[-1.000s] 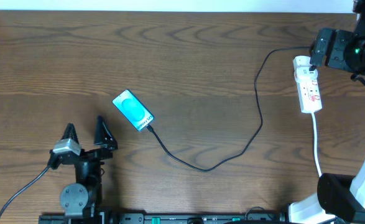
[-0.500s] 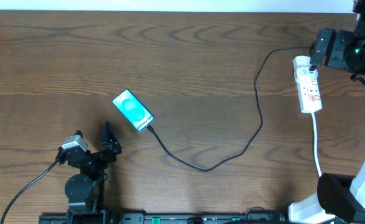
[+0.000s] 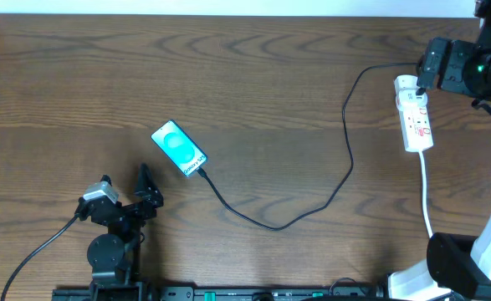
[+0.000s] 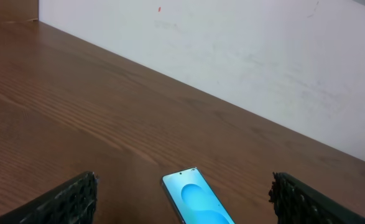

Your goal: Plug charger to phone and switch on socket

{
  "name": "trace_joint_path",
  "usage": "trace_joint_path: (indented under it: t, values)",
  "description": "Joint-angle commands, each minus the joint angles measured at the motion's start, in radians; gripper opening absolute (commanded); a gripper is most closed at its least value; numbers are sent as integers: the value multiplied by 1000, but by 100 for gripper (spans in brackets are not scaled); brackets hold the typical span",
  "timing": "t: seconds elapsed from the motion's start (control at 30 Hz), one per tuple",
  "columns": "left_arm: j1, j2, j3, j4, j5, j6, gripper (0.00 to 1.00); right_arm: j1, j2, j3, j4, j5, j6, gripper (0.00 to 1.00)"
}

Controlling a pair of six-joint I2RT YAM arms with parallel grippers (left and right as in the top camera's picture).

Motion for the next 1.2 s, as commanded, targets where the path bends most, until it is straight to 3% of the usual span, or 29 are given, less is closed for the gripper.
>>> trace_joint_path:
  t: [0.0,0.83,0.97,1.17]
  values:
    - [4,-6,-14,-48,-10,6,89,4,2,6,-2,13,14,99]
    - [4,-6,-14,-48,-10,6,89,5,-4,-24,43,45,6,99]
    - [4,-6,-14,-48,-10,6,89,31,-88,-222,269,21,7,99]
    - [4,-6,-14,-48,-10,6,89,91,-323,-759,777,19,7,99]
